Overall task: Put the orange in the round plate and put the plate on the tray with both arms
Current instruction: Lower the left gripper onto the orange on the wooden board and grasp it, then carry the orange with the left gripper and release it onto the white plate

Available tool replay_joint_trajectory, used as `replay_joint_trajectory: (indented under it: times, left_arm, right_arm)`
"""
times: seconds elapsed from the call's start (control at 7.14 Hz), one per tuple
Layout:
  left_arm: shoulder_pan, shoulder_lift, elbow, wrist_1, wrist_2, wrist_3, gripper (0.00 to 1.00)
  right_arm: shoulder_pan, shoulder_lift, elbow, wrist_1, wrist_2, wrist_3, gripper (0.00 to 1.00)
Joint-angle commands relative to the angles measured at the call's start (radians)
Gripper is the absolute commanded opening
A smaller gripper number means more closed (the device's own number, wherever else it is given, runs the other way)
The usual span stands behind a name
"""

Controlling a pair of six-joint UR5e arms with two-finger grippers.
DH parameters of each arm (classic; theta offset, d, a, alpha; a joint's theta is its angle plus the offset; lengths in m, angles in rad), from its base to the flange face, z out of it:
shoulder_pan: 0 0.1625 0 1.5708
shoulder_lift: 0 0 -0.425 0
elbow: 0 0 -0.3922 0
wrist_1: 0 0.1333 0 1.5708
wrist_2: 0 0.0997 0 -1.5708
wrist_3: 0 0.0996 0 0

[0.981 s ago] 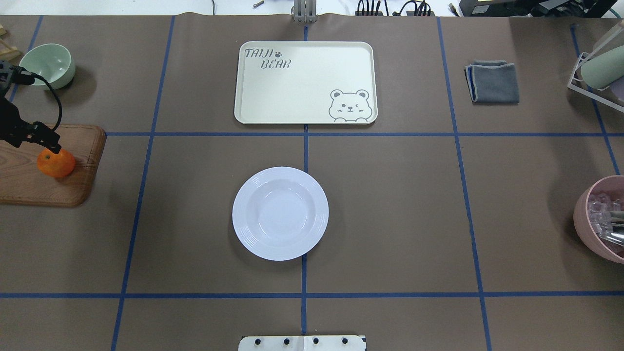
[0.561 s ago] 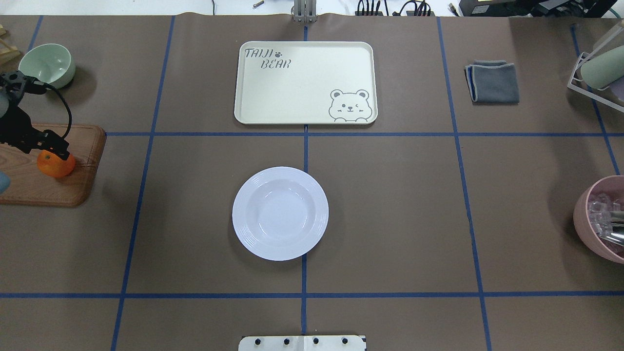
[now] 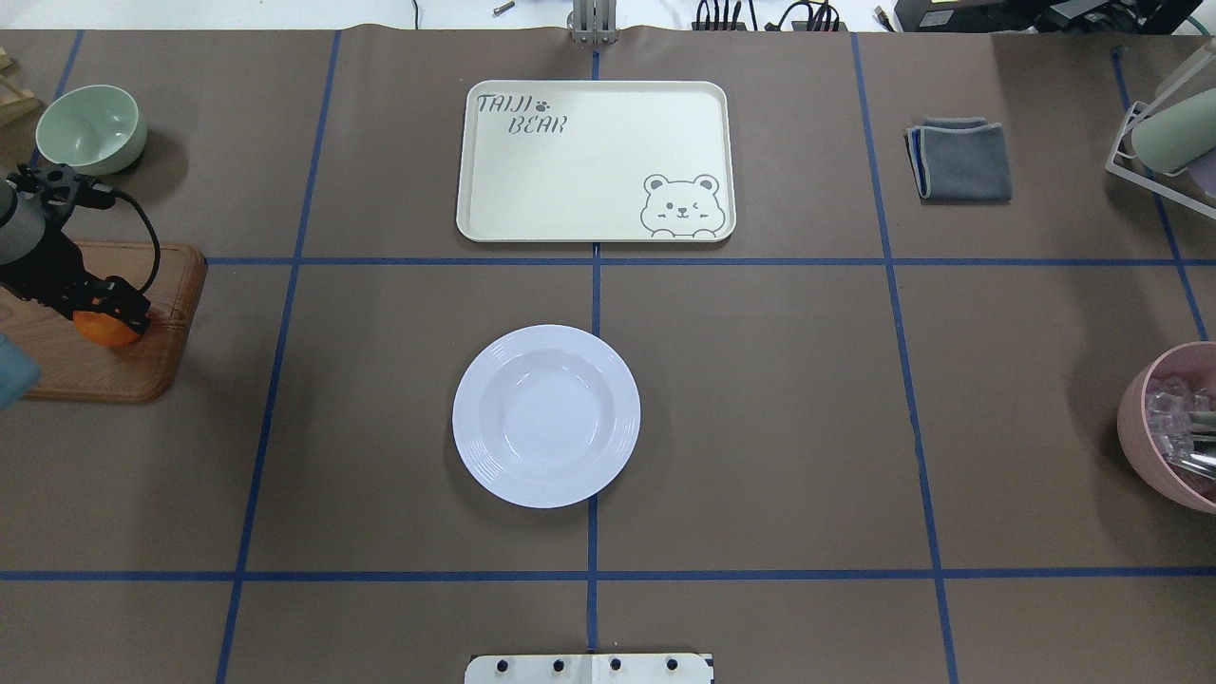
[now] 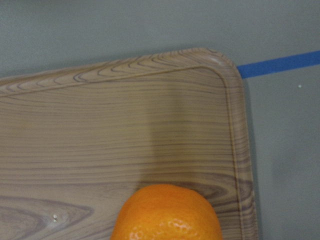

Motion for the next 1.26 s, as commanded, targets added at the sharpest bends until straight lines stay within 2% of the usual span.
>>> replay_joint_trajectory:
  times: [0.0, 0.14, 0.28, 0.42, 0.7, 0.84, 0.98, 1.12]
  left_arm:
    - [0.0, 0.005, -0.005, 0.0, 0.0, 0.004, 0.44]
    - [-0.006, 0.01, -0.033, 0.003, 0.0, -0.001, 0.06]
    - [-0.017, 0.012, -0.091, 0.017, -0.009, -0.011, 0.0]
    - [-0.029, -0.007, -0.147, 0.09, -0.011, -0.014, 0.0]
    - [-0.02, -0.224, -0.198, 0.362, -0.009, -0.188, 0.0]
    - [0.041, -0.31, -0.209, 0.388, -0.011, -0.329, 0.0]
    - [0.18, -0.402, -0.232, 0.388, -0.001, -0.595, 0.0]
    - [0.287, -0.482, -0.226, 0.389, 0.005, -0.745, 0.0]
  right_arm:
    - [-0.003, 0.008, 0.002, -0.003, -0.005, 0.0, 1.0]
    - [-0.013, 0.011, 0.002, -0.004, -0.005, 0.0, 1.0]
    - [-0.023, 0.019, 0.002, -0.006, -0.011, 0.0, 1.0]
    - [-0.027, 0.046, 0.014, -0.013, -0.013, 0.0, 1.0]
    - [-0.03, 0.034, 0.012, 0.005, -0.008, -0.004, 1.0]
    - [-0.033, 0.034, 0.017, 0.009, -0.006, -0.001, 1.0]
    - [-0.043, 0.034, 0.018, 0.009, 0.004, 0.0, 1.0]
    - [-0.044, 0.034, 0.018, 0.011, 0.003, 0.0, 1.0]
